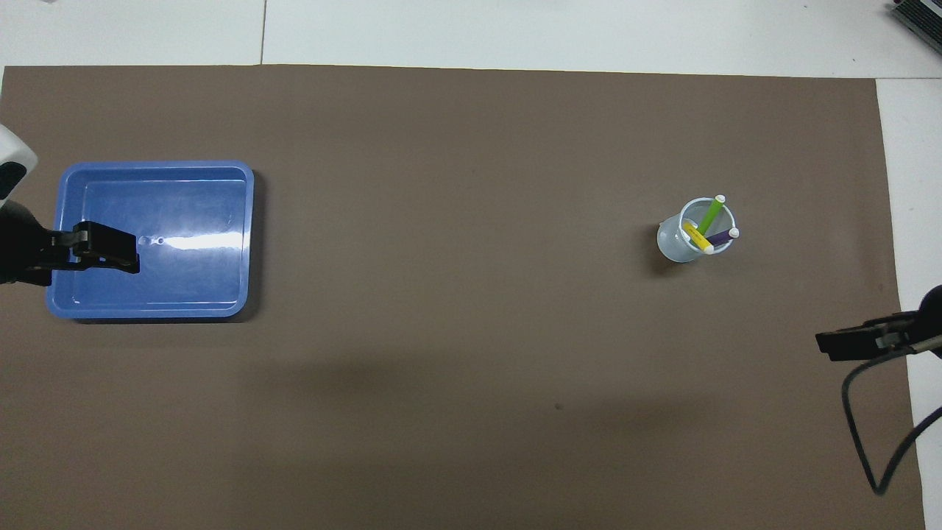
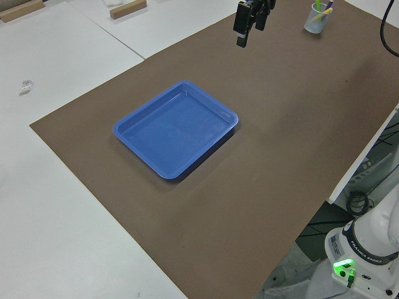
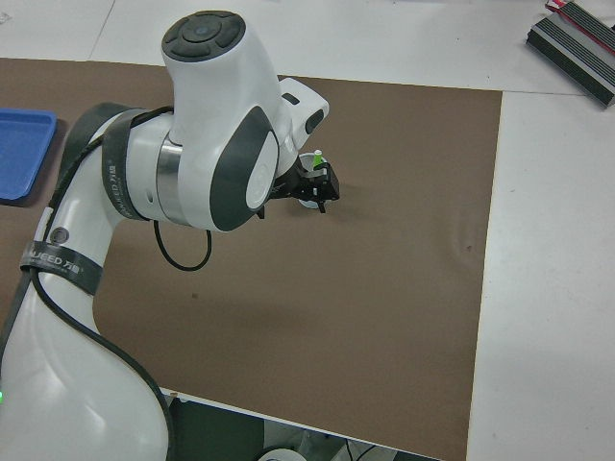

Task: Right arm passes pens to left for tray arrangement

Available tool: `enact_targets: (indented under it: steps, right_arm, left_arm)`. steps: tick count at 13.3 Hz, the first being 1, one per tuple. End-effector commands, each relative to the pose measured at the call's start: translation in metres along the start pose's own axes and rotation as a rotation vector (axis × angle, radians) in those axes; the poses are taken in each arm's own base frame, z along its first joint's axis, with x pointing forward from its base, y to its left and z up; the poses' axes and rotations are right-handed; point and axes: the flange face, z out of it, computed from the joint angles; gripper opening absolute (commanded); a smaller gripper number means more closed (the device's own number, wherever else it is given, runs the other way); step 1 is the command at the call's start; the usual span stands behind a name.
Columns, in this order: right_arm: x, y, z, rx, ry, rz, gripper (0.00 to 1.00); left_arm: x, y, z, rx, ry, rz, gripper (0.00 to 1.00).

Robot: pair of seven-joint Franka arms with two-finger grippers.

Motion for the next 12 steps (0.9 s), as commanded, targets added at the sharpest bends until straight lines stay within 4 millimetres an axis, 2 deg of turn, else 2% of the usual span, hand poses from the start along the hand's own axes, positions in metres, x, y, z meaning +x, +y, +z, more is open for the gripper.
enact_targets:
  steps: [1,6,7,8,11,12]
  right_arm:
    - [0.032,0.019,0.044,0.038,-0.006,0.019,1.00]
    - [0.125,0.039,0.094,0.065,-0.019,0.004,1.00]
    - [0.137,0.036,0.098,0.063,-0.011,-0.003,1.00]
    - [0.148,0.026,0.103,0.060,0.013,-0.019,1.00]
    - [0.168,0.013,0.126,0.053,0.049,-0.008,1.00]
    - [0.175,0.003,0.135,0.052,0.068,-0.005,1.00]
  left_arm:
    - [-0.007,0.010,0.001,0.001,-0.006,-0.026,1.00]
    - [-0.023,0.013,0.020,-0.043,-0.062,-0.114,1.00]
    - [-0.029,0.016,0.027,-0.038,-0.072,-0.166,1.00]
    - [-0.038,0.028,0.035,-0.044,-0.082,-0.199,1.00]
    - [-0.053,0.055,0.040,-0.063,-0.098,-0.297,1.00]
    - [-0.057,0.065,0.043,-0.058,-0.102,-0.321,1.00]
